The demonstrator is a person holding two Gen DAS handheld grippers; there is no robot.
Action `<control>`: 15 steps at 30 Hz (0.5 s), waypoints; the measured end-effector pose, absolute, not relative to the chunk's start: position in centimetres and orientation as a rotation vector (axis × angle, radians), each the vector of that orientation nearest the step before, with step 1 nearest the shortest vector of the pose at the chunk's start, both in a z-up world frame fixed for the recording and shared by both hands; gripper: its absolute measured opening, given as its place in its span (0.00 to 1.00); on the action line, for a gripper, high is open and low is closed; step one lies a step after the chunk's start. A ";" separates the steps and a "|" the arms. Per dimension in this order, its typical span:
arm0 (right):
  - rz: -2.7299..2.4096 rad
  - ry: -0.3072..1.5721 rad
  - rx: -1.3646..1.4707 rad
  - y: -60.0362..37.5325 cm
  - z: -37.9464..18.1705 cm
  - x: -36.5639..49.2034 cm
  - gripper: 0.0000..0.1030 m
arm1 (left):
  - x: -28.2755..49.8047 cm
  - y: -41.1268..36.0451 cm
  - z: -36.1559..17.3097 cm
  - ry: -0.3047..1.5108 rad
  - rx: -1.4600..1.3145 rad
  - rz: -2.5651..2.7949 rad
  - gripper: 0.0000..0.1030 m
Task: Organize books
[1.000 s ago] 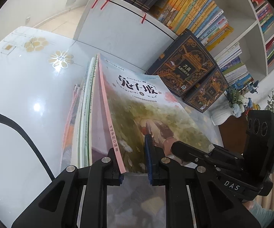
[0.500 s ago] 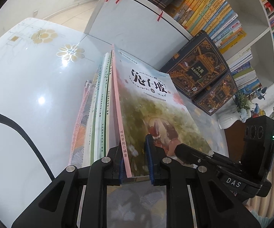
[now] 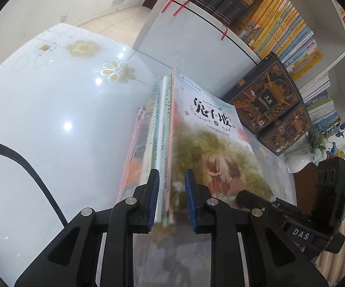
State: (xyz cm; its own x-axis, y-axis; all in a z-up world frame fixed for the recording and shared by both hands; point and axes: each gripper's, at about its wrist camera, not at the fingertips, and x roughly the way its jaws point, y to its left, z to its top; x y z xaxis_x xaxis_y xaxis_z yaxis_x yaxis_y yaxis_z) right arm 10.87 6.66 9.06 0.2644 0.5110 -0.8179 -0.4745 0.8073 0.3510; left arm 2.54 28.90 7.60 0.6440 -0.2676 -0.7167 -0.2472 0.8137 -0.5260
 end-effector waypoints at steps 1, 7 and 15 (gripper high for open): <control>0.663 1.123 0.037 6.5 9.1 10.7 0.41 | 2.1 28.9 7.6 0.891 -0.639 -0.010 0.19; 0.631 1.131 0.100 2.6 9.1 7.9 0.42 | -1.4 28.0 7.5 0.939 -0.612 0.011 0.19; 0.514 1.216 0.190 -5.8 6.9 3.5 0.50 | -4.0 22.7 8.2 0.986 -0.570 -0.065 0.19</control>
State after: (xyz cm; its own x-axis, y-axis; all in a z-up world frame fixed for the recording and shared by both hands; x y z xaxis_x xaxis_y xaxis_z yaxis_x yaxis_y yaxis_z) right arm 3.51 -5.79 6.92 0.2503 0.4737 -0.8444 -0.2753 0.8709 0.4070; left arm -3.97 22.74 8.15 0.5623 -0.3036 -0.7692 -0.2005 0.8523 -0.4830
